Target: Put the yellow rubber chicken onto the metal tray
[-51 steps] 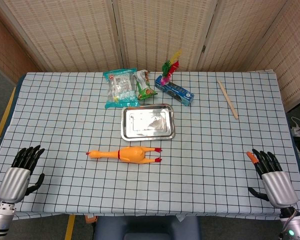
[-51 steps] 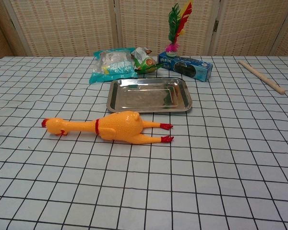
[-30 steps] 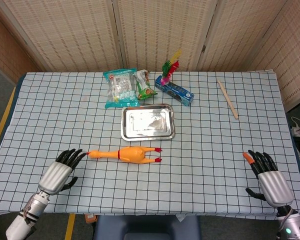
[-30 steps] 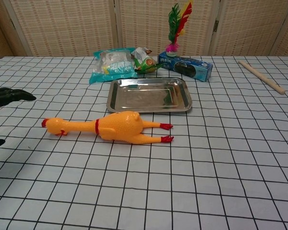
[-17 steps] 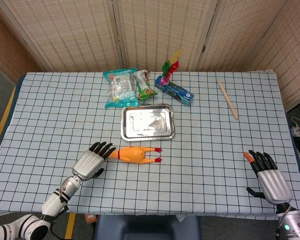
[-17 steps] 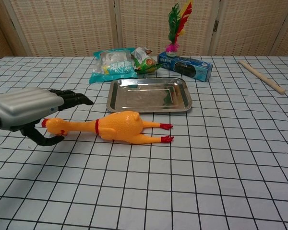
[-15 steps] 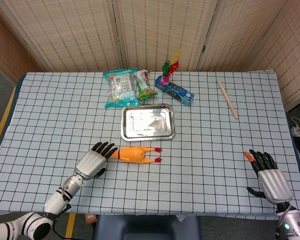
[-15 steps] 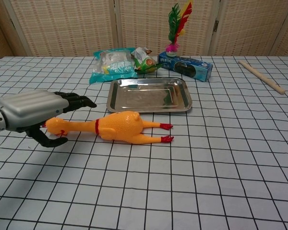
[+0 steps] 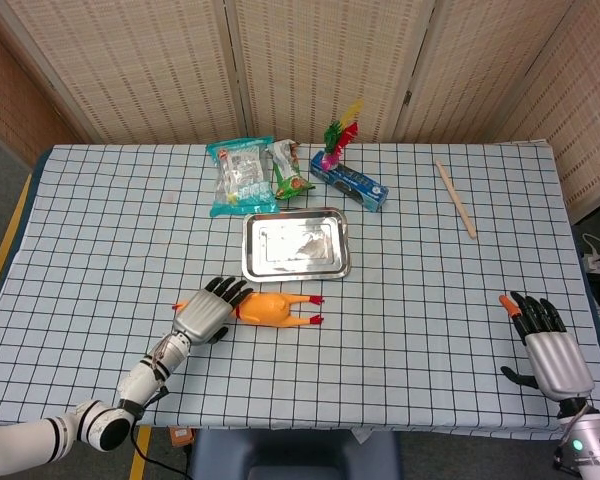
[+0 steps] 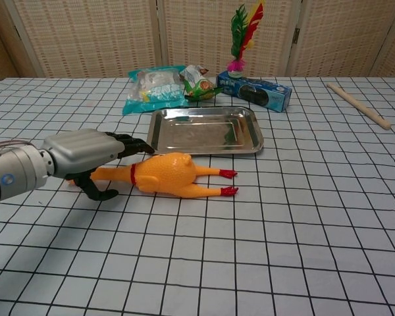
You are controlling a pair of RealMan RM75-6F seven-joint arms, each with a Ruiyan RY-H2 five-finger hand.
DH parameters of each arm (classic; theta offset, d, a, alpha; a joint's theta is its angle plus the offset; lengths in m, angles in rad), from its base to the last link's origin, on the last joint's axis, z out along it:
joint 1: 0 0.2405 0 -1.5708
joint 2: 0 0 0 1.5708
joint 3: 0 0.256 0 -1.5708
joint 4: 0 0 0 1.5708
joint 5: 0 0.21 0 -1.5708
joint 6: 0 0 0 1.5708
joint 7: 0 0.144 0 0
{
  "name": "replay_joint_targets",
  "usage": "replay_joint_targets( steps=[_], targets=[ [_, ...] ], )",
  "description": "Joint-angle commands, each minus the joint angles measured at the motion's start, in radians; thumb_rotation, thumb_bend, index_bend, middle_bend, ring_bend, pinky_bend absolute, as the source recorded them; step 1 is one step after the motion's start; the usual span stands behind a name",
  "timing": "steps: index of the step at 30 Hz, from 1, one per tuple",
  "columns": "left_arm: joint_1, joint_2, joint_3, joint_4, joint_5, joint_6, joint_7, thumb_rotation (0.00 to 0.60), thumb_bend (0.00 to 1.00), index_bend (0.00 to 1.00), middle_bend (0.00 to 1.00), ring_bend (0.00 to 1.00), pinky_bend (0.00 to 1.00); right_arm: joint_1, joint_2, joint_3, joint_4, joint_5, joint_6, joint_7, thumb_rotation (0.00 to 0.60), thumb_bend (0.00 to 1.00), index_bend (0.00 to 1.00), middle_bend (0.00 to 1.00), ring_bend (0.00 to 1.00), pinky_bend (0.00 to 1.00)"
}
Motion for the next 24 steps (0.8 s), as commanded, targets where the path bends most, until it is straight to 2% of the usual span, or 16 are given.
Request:
replay_joint_targets(
  steps=[1,4,8,9,11,15,20,24],
  targets=[
    [-0.015,-0.018,0.006,0.033,-0.001,-0.013,-0.027,0.600,0.38,0.00,0.01,0.00,0.12,-0.002,0.001,0.004,0.001,0.005,0.005,0.003,0.600,0.08,0.00,0.00,0.00,0.00],
    [-0.028,-0.033,0.014,0.068,0.010,-0.019,-0.058,0.600,0.37,0.02,0.03,0.00,0.12,-0.004,0.004,0.007,0.001,0.007,0.010,0.006,0.600,0.08,0.00,0.00,0.00,0.00],
    [-0.032,-0.043,0.016,0.089,0.020,-0.009,-0.073,0.600,0.38,0.14,0.12,0.04,0.15,-0.005,0.005,0.007,0.001,0.007,0.013,0.006,0.600,0.08,0.00,0.00,0.00,0.00],
    [-0.032,-0.047,0.017,0.095,0.024,-0.003,-0.079,0.600,0.39,0.20,0.17,0.06,0.17,-0.005,0.005,0.007,0.001,0.007,0.013,0.007,0.600,0.08,0.00,0.00,0.00,0.00],
    [-0.030,-0.061,0.017,0.124,0.043,0.029,-0.097,0.600,0.44,0.38,0.33,0.18,0.22,-0.005,0.008,0.006,-0.002,0.004,0.015,0.013,0.600,0.08,0.00,0.00,0.00,0.00],
    [-0.019,-0.096,0.023,0.178,0.074,0.091,-0.125,0.600,0.58,0.57,0.53,0.34,0.32,-0.007,0.014,0.004,-0.004,-0.001,0.018,0.022,0.600,0.08,0.00,0.00,0.00,0.00],
    [-0.001,-0.131,0.024,0.226,0.127,0.193,-0.183,0.600,0.72,0.73,0.70,0.49,0.43,-0.009,0.015,0.000,-0.008,-0.011,0.025,0.024,0.600,0.08,0.00,0.00,0.00,0.00],
    [0.016,-0.133,0.032,0.229,0.165,0.258,-0.229,0.600,0.75,0.77,0.74,0.55,0.51,-0.008,0.019,-0.008,-0.015,-0.037,0.032,0.042,0.600,0.08,0.00,0.00,0.00,0.00]
  ],
)
